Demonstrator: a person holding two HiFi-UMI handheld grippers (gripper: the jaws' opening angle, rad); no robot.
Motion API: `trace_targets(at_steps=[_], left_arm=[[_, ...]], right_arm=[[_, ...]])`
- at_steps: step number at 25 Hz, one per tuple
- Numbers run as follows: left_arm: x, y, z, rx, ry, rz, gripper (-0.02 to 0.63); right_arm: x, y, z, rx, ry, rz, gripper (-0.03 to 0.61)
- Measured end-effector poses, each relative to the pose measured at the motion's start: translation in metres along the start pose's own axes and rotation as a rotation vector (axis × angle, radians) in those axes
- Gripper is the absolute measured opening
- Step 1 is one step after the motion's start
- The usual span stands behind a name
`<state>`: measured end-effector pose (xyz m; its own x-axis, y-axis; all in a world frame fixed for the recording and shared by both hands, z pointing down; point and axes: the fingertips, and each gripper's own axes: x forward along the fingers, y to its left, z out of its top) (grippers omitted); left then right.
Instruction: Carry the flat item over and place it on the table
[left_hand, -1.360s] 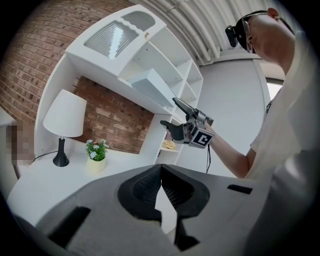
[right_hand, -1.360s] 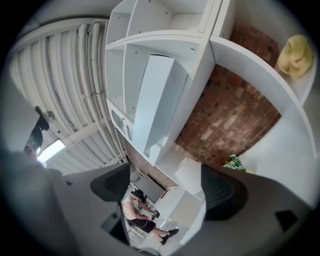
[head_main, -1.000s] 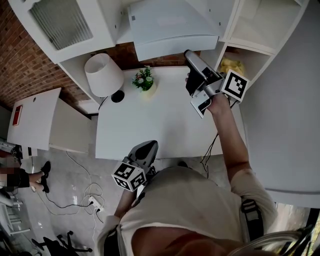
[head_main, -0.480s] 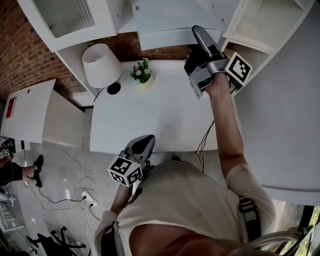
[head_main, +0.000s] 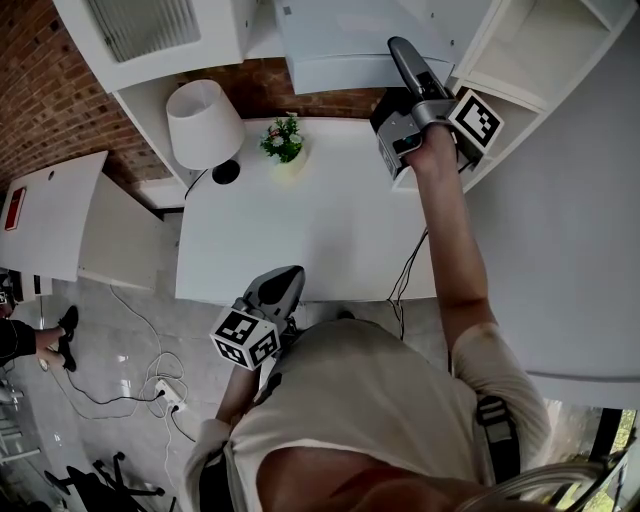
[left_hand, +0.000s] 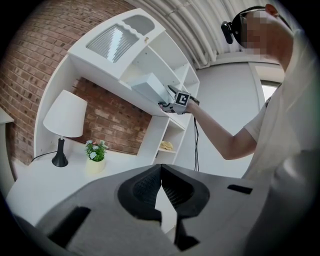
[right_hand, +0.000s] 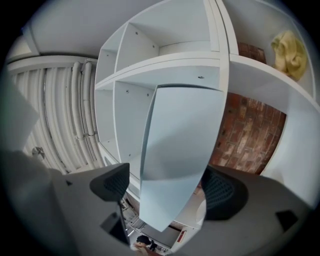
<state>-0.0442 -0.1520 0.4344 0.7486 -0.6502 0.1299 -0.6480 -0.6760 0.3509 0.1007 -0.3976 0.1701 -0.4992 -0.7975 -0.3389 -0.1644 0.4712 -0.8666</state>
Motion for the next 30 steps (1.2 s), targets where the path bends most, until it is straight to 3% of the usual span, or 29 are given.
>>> trace_targets(at_steps=[6,20,30], left_arm=[[-0.002,-0.001,-0.001,-0.003,0.006,-0.003,0.020],[-0.003,-0.001,-0.007,-0.004,0.012,0.015,0.020],[-0.002,0.002,-0.007,-0.006,0.009,0.014,0.020]], right_arm=[[0.003,-0.010,-0.002,0.015,-0.006,-0.032,0.433],[0.000,-0.005,-0.003,0.052,0.018,0.007,0.351],[-0.007,-0.009,0.000,0.110,0.002,0.026,0.336]])
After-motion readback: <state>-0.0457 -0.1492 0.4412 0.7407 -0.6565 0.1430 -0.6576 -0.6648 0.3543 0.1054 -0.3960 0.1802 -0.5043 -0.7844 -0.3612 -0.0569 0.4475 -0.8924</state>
